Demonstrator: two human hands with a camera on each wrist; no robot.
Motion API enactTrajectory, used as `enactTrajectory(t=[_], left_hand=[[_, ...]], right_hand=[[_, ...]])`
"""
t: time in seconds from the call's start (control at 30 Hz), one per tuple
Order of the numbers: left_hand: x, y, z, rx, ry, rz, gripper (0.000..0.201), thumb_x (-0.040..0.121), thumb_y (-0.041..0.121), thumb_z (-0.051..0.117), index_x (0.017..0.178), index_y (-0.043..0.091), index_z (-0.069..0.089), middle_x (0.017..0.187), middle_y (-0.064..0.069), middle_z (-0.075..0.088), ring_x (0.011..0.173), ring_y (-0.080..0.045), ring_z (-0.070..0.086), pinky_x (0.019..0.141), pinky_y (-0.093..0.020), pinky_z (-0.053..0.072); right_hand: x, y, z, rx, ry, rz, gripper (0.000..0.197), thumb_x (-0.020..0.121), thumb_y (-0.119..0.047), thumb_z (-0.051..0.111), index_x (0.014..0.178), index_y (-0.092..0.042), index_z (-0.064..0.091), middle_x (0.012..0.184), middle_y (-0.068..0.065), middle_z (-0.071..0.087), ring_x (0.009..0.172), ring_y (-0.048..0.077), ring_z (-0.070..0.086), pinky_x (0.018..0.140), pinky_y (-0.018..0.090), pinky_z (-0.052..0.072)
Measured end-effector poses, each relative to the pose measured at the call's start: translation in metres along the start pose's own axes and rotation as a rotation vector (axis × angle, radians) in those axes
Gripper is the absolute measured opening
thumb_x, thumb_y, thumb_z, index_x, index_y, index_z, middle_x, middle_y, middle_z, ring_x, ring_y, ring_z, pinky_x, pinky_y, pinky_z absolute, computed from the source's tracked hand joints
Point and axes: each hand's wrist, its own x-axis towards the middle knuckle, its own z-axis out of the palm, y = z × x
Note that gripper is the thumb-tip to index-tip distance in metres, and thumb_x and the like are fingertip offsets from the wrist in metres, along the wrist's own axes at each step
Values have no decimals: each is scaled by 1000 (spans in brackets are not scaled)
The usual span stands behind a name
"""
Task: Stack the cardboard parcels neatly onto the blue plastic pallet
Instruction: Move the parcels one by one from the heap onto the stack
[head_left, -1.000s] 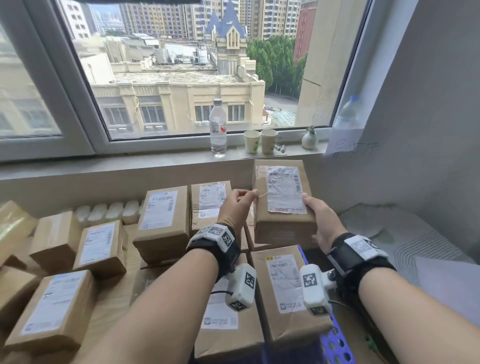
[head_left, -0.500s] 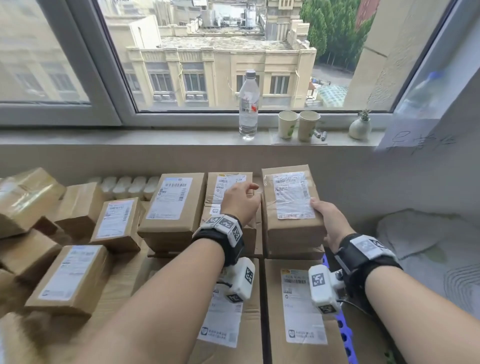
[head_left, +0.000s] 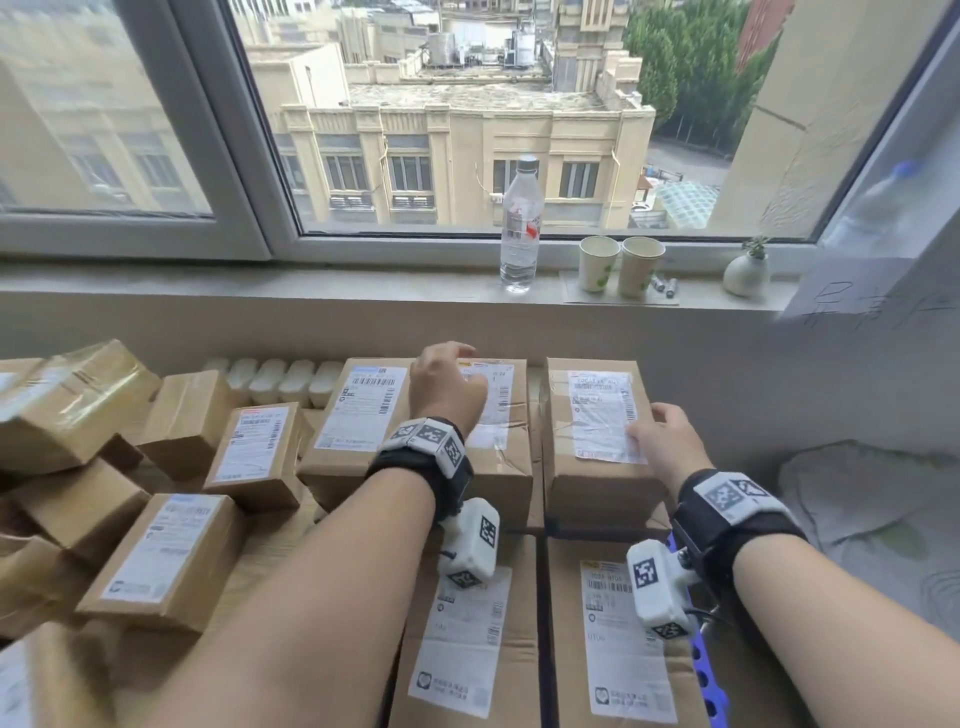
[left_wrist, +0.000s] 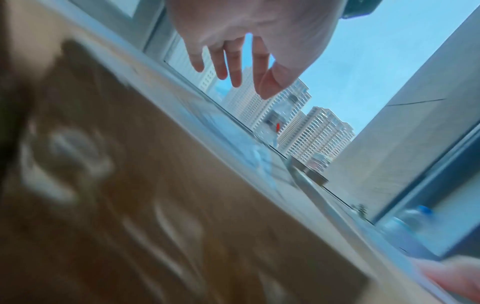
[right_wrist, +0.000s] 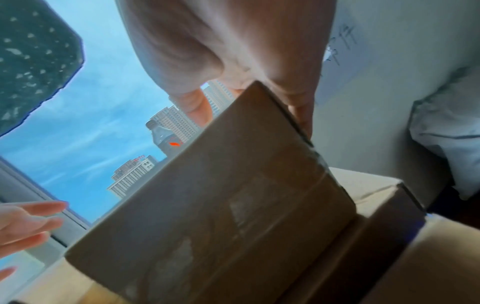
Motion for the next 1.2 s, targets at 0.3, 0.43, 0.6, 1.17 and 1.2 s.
enactTrajectory(t=[0.3, 0.43, 0.6, 1.17, 1.2], left_hand=[[19, -62, -47, 215, -5, -550, 90, 69, 54, 68, 142, 18, 31, 145, -18, 37, 135, -38, 31, 112, -51, 27], [17, -70, -41, 225, -13, -521, 96, 64, 56, 72, 144, 21, 32, 141, -17, 42, 133, -36, 33, 108, -48, 30], [15, -74, -40, 242, -12, -512, 95, 60, 59, 70, 140, 21, 36, 139, -16, 47, 130, -35, 37, 105, -44, 29], [-8, -52, -48, 289, -53, -271, 77, 79, 54, 59, 146, 22, 37, 156, -6, 28, 146, -25, 19, 117, -47, 22], [-12, -49, -48, 319, -64, -215, 74, 81, 51, 58, 146, 22, 38, 155, -6, 30, 146, -24, 21, 117, -45, 23]], right_hand=[[-11, -15, 10, -211, 30, -71, 50, 89, -29, 59, 134, -17, 41, 109, 0, 59, 96, 24, 57, 80, 32, 40], [-12, -16, 12, -212, 9, -82, 48, 88, -26, 60, 133, -18, 44, 104, -3, 57, 94, 22, 57, 80, 34, 42], [-12, -17, 15, -203, 13, -85, 46, 88, -27, 60, 132, -21, 45, 105, -4, 58, 97, 23, 60, 87, 38, 47], [-41, -46, 23, -558, 154, -445, 60, 90, -35, 55, 146, -21, 38, 148, 3, 44, 137, 23, 39, 115, 46, 28], [-45, -52, 27, -594, 149, -507, 57, 91, -34, 54, 145, -21, 40, 147, 2, 45, 137, 22, 39, 116, 46, 27]])
